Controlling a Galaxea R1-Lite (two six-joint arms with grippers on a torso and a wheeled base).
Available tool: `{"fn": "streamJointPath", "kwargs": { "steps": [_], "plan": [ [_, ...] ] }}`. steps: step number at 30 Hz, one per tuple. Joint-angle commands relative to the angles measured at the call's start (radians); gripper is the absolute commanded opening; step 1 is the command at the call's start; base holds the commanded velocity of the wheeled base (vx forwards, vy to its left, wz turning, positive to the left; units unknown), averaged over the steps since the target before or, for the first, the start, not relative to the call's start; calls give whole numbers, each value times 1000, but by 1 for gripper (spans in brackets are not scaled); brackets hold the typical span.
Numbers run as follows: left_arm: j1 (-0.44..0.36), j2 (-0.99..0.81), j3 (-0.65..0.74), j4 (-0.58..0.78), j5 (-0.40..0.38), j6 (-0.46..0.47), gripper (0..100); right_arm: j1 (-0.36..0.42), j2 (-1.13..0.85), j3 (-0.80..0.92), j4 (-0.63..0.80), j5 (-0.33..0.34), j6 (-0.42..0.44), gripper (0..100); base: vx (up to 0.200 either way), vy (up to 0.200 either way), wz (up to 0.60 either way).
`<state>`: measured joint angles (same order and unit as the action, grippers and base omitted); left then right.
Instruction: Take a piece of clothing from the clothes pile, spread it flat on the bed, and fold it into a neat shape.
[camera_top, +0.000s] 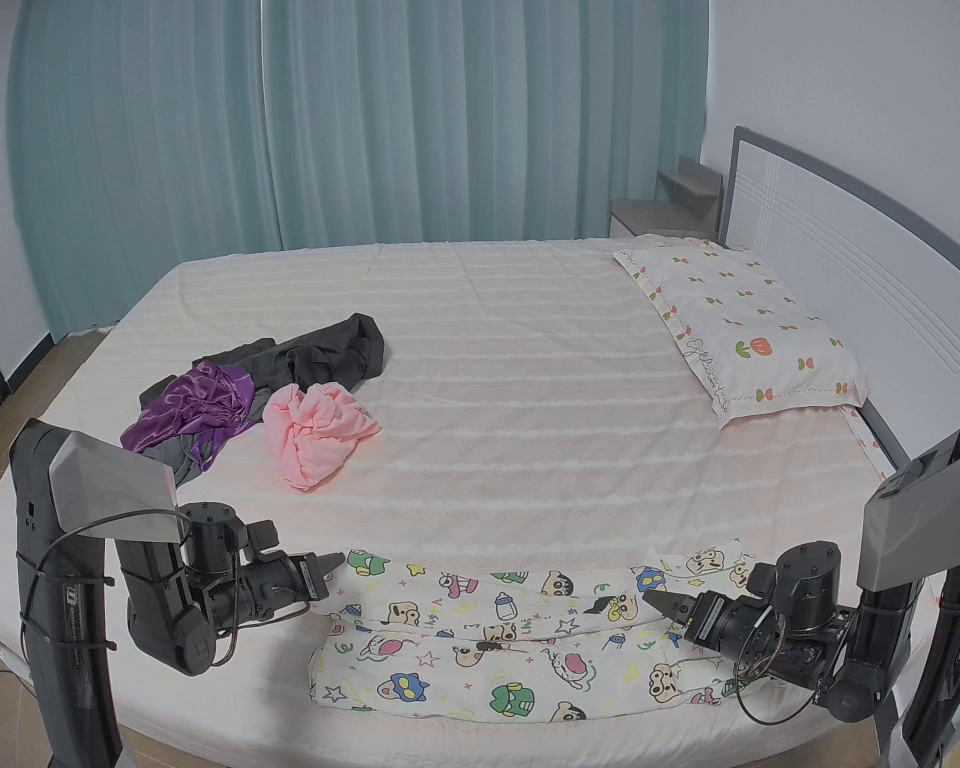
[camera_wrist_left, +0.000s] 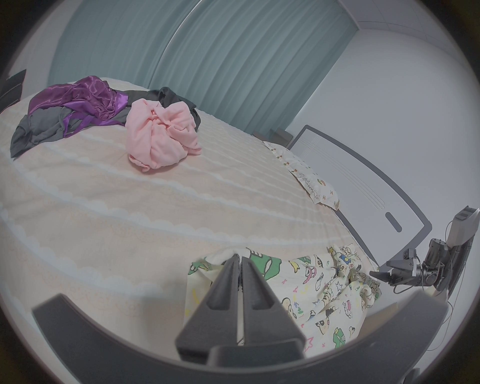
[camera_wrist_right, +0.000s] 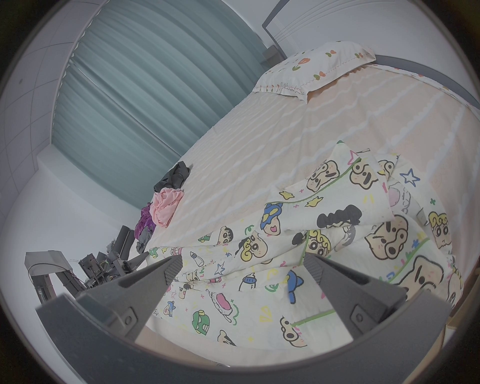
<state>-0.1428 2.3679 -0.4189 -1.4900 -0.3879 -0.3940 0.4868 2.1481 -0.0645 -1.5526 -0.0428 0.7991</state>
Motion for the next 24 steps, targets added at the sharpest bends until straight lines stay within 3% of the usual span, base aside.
{"fn": "streamJointPath", "kwargs": {
  "steps": [1,9,10,18,24],
  "plan": [
    [3,28,0,-1,0,0,0,1,-1,2,-18,0,0,100,0,0,0],
    [12,97,-61,50,1,-2,0,1,-5,0,-18,0,0,100,0,0,0],
    [14,97,-63,53,3,-2,100,1,-5,0,-18,-2,-1,100,0,0,0],
    [48,99,-52,68,52,-3,100,1,-57,26,-18,-28,-17,100,0,0,0],
    [98,60,20,62,38,-114,100,-1,4,64,-15,-19,-44,100,0,0,0]
  ]
}}
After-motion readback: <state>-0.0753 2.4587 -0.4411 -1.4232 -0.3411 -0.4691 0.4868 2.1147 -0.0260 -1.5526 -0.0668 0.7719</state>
